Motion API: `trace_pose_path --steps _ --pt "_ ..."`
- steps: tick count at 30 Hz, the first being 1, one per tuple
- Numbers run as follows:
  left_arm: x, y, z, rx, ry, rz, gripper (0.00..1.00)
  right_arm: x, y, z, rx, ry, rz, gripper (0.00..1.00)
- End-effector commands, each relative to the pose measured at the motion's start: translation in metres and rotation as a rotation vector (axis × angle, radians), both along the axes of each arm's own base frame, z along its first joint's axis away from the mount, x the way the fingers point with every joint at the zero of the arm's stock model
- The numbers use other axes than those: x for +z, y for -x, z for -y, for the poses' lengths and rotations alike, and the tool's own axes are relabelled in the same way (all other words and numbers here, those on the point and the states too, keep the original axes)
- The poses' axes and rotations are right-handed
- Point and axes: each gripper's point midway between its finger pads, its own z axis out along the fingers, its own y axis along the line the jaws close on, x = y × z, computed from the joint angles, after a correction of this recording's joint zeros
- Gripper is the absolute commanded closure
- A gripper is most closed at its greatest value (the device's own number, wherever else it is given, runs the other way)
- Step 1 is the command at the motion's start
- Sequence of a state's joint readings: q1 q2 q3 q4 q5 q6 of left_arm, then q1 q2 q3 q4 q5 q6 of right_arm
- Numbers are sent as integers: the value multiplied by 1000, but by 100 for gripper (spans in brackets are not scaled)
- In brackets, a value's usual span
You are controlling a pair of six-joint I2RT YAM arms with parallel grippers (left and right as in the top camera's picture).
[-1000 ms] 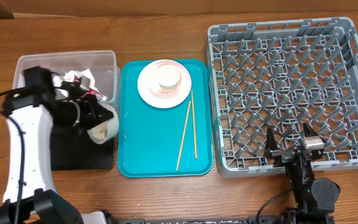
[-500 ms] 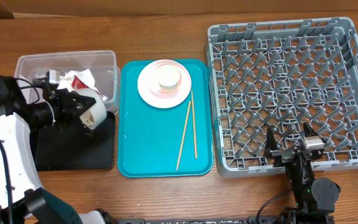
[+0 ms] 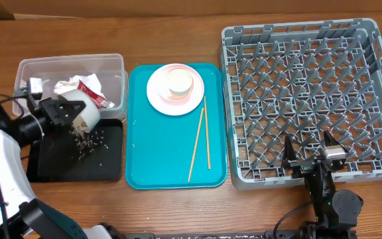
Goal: Sort waste into correct bins and load items into the dishwasher
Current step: 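Tilt the bowl with the left gripper to pour rice onto the black tray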
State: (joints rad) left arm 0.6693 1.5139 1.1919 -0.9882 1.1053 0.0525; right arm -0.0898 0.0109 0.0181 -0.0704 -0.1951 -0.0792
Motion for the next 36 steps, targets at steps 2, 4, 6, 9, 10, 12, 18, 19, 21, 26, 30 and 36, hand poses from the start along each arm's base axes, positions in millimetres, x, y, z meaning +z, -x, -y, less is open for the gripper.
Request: trace_pose_path --steps 2,4,6,9,10,12,18,19,21,26,30,36 --pt "-2 10 -7 32 76 77 96 -2 0 -1 6 4 4 0" --pt "-7 15 -13 58 107 92 96 -2 0 -1 5 4 4 0" --pt "-9 19 -21 85 134 112 96 -2 0 -1 5 4 4 0" --pt "-7 26 -34 133 172 146 96 -2 0 -1 6 4 4 0" --pt "-6 28 -37 144 183 159 96 -2 0 -1 6 4 4 0" --pt "-4 33 -44 164 195 193 96 -2 0 -1 5 4 4 0" --pt "-10 40 -50 194 204 215 96 -2 0 -1 6 4 4 0" --pt "-12 40 -50 194 204 215 96 -2 0 -1 5 4 4 0" --pt "-16 41 -49 194 202 217 96 -2 0 -1 5 4 4 0" --pt "-14 41 -48 186 211 246 96 -2 0 -1 5 4 4 0" --pt "10 42 -42 149 284 362 96 -2 0 -1 5 4 4 0" --pt "8 42 -41 152 283 347 96 -2 0 -1 6 4 4 0"
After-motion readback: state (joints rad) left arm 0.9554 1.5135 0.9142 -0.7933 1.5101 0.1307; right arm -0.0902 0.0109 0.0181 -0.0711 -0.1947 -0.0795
